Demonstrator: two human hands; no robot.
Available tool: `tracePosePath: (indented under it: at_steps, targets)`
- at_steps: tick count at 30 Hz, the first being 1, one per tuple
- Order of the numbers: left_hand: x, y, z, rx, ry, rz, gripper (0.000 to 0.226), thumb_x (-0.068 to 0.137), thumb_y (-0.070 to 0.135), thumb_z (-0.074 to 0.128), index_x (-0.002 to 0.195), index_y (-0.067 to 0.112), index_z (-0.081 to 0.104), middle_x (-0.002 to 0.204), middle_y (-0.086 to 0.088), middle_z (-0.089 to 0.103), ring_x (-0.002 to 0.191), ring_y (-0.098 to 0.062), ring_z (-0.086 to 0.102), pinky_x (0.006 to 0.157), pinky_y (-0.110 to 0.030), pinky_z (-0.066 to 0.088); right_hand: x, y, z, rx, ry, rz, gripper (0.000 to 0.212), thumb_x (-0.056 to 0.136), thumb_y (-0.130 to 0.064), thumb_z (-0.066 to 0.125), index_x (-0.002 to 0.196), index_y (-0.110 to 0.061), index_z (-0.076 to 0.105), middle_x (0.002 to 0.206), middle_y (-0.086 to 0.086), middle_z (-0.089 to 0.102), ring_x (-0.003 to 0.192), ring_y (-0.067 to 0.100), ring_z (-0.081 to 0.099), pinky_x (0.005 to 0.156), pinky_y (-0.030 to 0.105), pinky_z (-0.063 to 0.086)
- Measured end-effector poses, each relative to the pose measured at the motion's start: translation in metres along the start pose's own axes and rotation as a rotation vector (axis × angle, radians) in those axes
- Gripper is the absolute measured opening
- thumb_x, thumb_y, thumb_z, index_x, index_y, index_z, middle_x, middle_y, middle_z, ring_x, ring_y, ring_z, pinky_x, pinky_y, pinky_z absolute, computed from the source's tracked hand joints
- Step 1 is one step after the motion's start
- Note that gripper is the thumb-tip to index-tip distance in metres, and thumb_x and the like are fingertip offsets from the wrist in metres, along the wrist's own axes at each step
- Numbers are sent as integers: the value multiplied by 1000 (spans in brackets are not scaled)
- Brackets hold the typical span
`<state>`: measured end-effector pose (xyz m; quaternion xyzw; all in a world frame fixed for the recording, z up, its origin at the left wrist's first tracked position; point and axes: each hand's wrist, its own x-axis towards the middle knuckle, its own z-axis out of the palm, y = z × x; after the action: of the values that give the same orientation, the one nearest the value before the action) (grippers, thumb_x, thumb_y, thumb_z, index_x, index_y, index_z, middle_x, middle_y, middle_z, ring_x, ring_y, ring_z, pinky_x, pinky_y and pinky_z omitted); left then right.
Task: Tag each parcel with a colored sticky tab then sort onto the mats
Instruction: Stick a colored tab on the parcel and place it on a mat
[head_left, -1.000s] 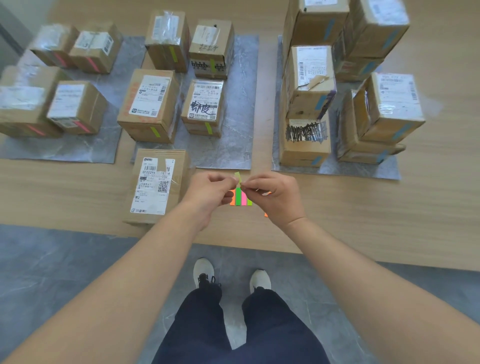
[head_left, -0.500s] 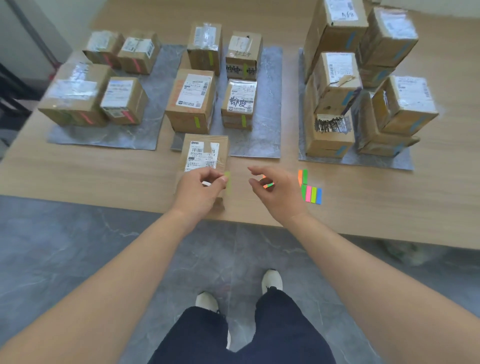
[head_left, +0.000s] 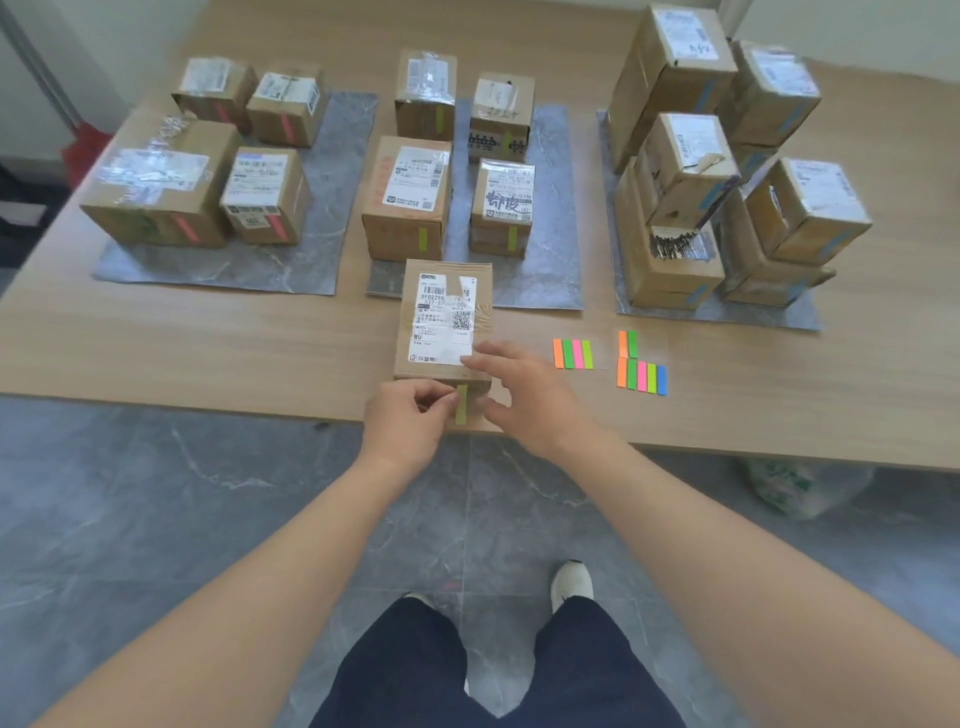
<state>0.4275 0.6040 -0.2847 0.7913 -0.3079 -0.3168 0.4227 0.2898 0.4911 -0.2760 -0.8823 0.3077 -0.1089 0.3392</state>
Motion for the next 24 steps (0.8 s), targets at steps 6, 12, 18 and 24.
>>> tracePosePath:
  at_steps: [6, 12, 18, 24]
  targets:
    - [5, -10, 23, 6, 70, 36, 12, 90, 20, 71, 81, 20, 79, 67, 8, 72, 68, -16, 68, 72, -38, 57, 6, 14, 13, 26, 94, -75, 27, 93, -5, 70, 118, -11, 77, 125, -1, 63, 102, 13, 62, 92, 30, 52]
    - [8, -14, 35, 1, 112, 41, 15, 90, 23, 70, 77, 21, 78, 63, 7, 70, 64, -17, 64, 69, -39, 55, 15, 33, 20, 53, 146, -148, 14, 91, -11, 76, 104, -12, 82, 116, 2, 66, 91, 18, 67, 78, 40, 57]
    - [9, -15, 34, -10, 92, 6, 16, 90, 23, 68, 76, 23, 77, 58, 8, 66, 54, -20, 59, 59, -40, 55, 23, 38, 26, -62, 242, -268, 9, 89, -18, 73, 87, -13, 81, 105, 4, 68, 74, 18, 64, 60, 26, 46]
    - [7, -22, 31, -10, 90, -90, 16, 91, 21, 69, 79, 23, 78, 60, 1, 68, 50, -18, 61, 59, -40, 60, 26, 42, 28, -52, 282, -307, 2, 82, -14, 80, 81, -15, 78, 105, 2, 69, 76, 18, 62, 57, 30, 50]
